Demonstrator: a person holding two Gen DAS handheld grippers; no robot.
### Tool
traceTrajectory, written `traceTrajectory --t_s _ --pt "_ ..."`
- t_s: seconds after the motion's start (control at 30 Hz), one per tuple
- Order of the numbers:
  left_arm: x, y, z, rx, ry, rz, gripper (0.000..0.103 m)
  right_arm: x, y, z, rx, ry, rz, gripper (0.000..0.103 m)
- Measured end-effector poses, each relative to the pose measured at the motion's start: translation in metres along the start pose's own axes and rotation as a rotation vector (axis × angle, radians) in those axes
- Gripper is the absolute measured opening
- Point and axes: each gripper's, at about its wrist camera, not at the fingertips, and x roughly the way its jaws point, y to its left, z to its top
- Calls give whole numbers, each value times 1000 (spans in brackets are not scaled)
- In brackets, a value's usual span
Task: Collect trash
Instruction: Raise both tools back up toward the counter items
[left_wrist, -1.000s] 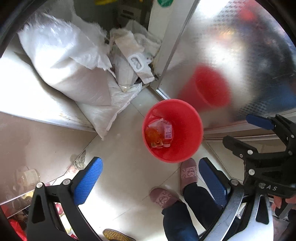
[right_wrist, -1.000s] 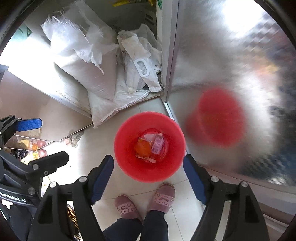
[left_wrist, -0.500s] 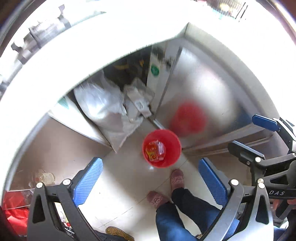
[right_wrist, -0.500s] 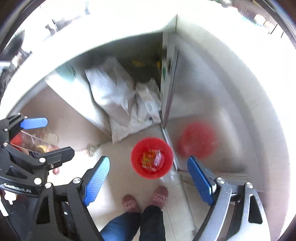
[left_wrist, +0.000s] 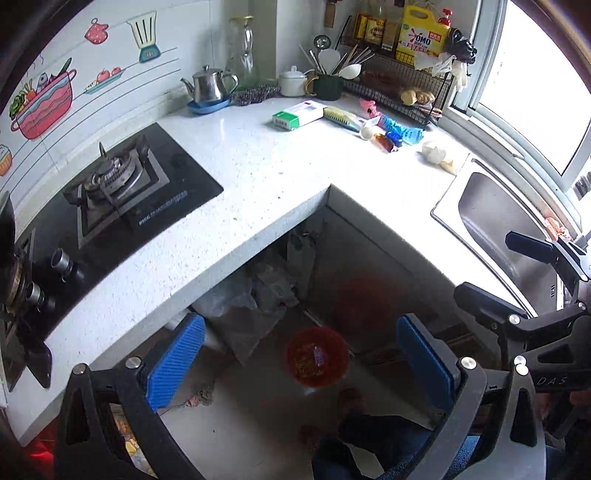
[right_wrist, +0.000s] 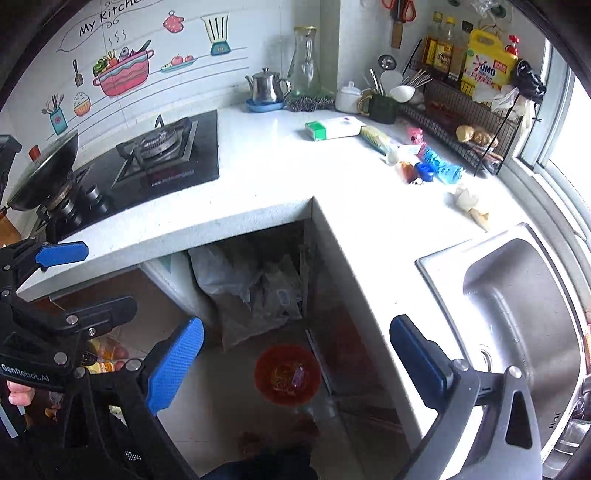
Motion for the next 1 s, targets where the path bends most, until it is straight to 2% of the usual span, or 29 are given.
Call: traceTrajectory --t_s 0.13,0.27,0.43,0.7,0.83,0.93,1.0 --pt "-9 -7 25 15 -24 -36 103 -16 -12 17 19 -36 -5 101" --pt "-11 -18 44 54 -41 -31 103 -25 -24 33 23 -67 -7 101" --pt "4 -26 76 77 -39 -27 103 -18 -44 54 45 -90 8 102" --pt "53 -33 150 65 -22 -21 103 26 -89 112 51 -77 76 102" --pt "87 -33 188 24 6 -12 103 55 -108 141 23 -57 108 102" --pt "112 -33 209 -5 34 -28 103 78 -121 163 -15 -35 123 97" --pt "129 -35 222 -7 50 -7 103 93 -130 176 -36 -22 134 96"
